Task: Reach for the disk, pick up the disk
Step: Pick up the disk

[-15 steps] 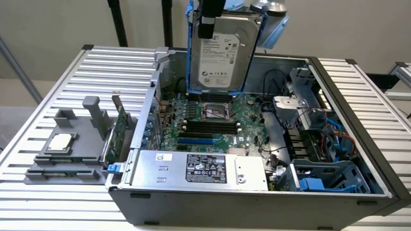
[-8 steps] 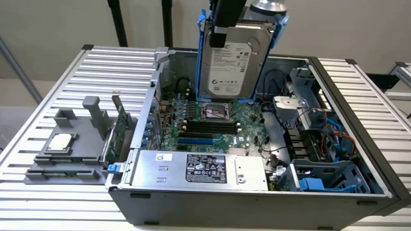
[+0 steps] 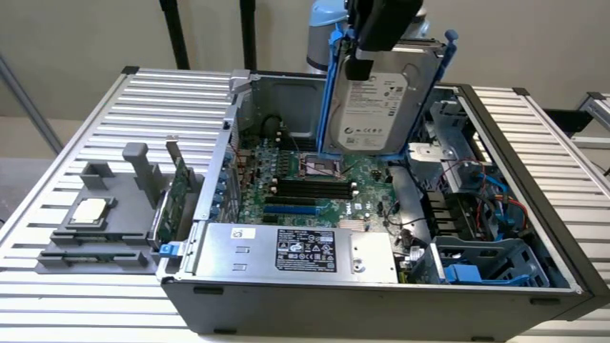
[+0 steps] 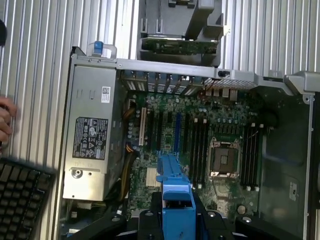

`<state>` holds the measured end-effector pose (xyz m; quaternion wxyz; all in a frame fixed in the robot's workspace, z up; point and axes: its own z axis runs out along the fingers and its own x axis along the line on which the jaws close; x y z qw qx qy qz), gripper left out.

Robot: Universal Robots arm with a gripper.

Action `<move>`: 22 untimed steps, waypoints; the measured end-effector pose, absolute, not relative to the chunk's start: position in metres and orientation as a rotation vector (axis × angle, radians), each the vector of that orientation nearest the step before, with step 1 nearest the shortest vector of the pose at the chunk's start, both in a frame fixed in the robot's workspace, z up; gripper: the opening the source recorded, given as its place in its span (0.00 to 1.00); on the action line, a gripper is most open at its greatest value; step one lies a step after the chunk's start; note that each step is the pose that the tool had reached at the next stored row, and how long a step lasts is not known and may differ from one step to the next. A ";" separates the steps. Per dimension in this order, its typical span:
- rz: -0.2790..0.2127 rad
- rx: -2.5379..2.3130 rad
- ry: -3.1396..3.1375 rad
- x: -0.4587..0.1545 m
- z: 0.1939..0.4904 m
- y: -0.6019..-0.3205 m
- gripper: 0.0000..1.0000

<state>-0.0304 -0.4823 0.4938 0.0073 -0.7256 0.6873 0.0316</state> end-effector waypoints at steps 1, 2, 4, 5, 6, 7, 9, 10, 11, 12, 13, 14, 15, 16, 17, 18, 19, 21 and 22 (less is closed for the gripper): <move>0.100 -2.268 2.149 -0.026 0.494 -0.484 0.33; 0.100 -2.268 2.149 -0.021 0.494 -0.486 0.33; 0.102 -2.267 2.148 -0.012 0.494 -0.489 0.33; 0.103 -2.267 2.148 -0.008 0.494 -0.491 0.33; 0.104 -2.267 2.147 -0.003 0.494 -0.492 0.33; 0.104 -2.266 2.147 0.001 0.494 -0.494 0.33; 0.106 -2.265 2.146 0.010 0.494 -0.497 0.33; 0.107 -2.265 2.145 0.015 0.494 -0.499 0.33; 0.107 -2.265 2.145 0.019 0.494 -0.500 0.33; 0.108 -2.264 2.145 0.023 0.494 -0.502 0.33; 0.108 -2.264 2.145 0.026 0.494 -0.504 0.33; 0.109 -2.264 2.144 0.030 0.494 -0.506 0.33; 0.109 -2.264 2.144 0.034 0.494 -0.507 0.33; 0.109 -2.264 2.144 0.037 0.494 -0.509 0.33; 0.110 -2.263 2.144 0.041 0.494 -0.511 0.33; 0.110 -2.263 2.144 0.044 0.494 -0.513 0.33; 0.110 -2.263 2.144 0.047 0.494 -0.515 0.33; 0.111 -2.263 2.143 0.053 0.494 -0.519 0.33; 0.111 -2.263 2.143 0.056 0.494 -0.521 0.33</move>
